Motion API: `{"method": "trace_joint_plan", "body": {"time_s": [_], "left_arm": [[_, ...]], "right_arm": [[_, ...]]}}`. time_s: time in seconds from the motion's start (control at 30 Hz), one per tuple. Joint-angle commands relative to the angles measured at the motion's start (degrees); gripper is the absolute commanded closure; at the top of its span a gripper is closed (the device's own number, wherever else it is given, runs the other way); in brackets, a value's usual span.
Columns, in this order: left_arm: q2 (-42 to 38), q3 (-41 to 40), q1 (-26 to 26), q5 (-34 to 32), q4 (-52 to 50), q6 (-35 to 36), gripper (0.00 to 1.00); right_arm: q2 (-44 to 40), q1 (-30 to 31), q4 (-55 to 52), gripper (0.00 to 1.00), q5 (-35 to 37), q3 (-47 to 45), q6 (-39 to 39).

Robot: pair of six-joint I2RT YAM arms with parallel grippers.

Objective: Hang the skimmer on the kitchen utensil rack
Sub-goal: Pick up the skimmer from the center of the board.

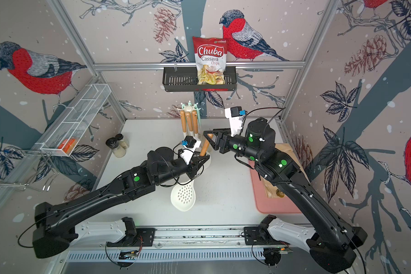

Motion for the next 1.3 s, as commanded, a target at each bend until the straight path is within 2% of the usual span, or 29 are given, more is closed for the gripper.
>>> {"method": "trace_joint_plan", "body": {"time_s": [0.0,0.2,0.4,0.43,0.5,0.53,0.57,0.6,0.67,0.77,0.87,0.97,1.27], "left_arm": [[-0.1,0.2,0.1,0.5,1.1,0.2,1.00],[-0.1,0.4,0.0,1.1,1.0,0.3,1.00],[0.0,0.5,0.0,0.0,1.1,0.4,1.00],[0.0,0.6,0.1,-0.5,1.1,0.5,0.92],[0.1,1.5,0.0,-2.3,1.3,1.1,0.46],[0.3,2.1,0.0,-3.2,1.1,1.6,0.28],[0.8,3.2,0.0,-4.2,0.8,2.5,0.15],[1.4,4.4,0.1,-5.1,0.2,3.4,0.10],[3.3,7.0,0.1,-6.8,-1.4,5.2,0.11],[5.8,10.0,0.1,-8.0,-2.9,7.2,0.26],[7.1,11.4,0.0,-8.2,-3.8,7.8,0.31],[7.3,11.8,0.0,-8.5,-4.3,7.9,0.43],[6.1,10.7,0.1,-8.1,-5.0,7.6,0.58]], "right_arm": [[0.7,0.5,1.2,0.52,1.4,0.9,-0.7],[1.7,1.3,2.1,0.64,-1.5,0.4,-0.4],[0.7,1.4,2.3,0.95,-1.0,-0.3,0.3],[0.5,1.4,2.3,0.99,-0.6,-0.5,0.8],[0.5,1.6,1.8,1.00,0.8,-1.0,2.5],[0.6,1.8,1.3,1.00,1.8,-1.1,3.4],[0.7,2.2,0.8,1.00,3.0,-1.3,4.2],[0.9,2.5,0.3,1.00,4.1,-1.5,5.2],[0.8,3.0,0.3,1.00,5.4,-2.2,6.7],[0.8,3.5,1.0,1.00,5.4,-2.9,7.4],[0.7,3.8,0.9,1.00,5.6,-2.7,7.3],[0.7,3.9,0.3,1.00,6.4,-2.3,7.0],[0.6,4.0,-0.7,1.00,8.1,-2.0,6.2]]}}
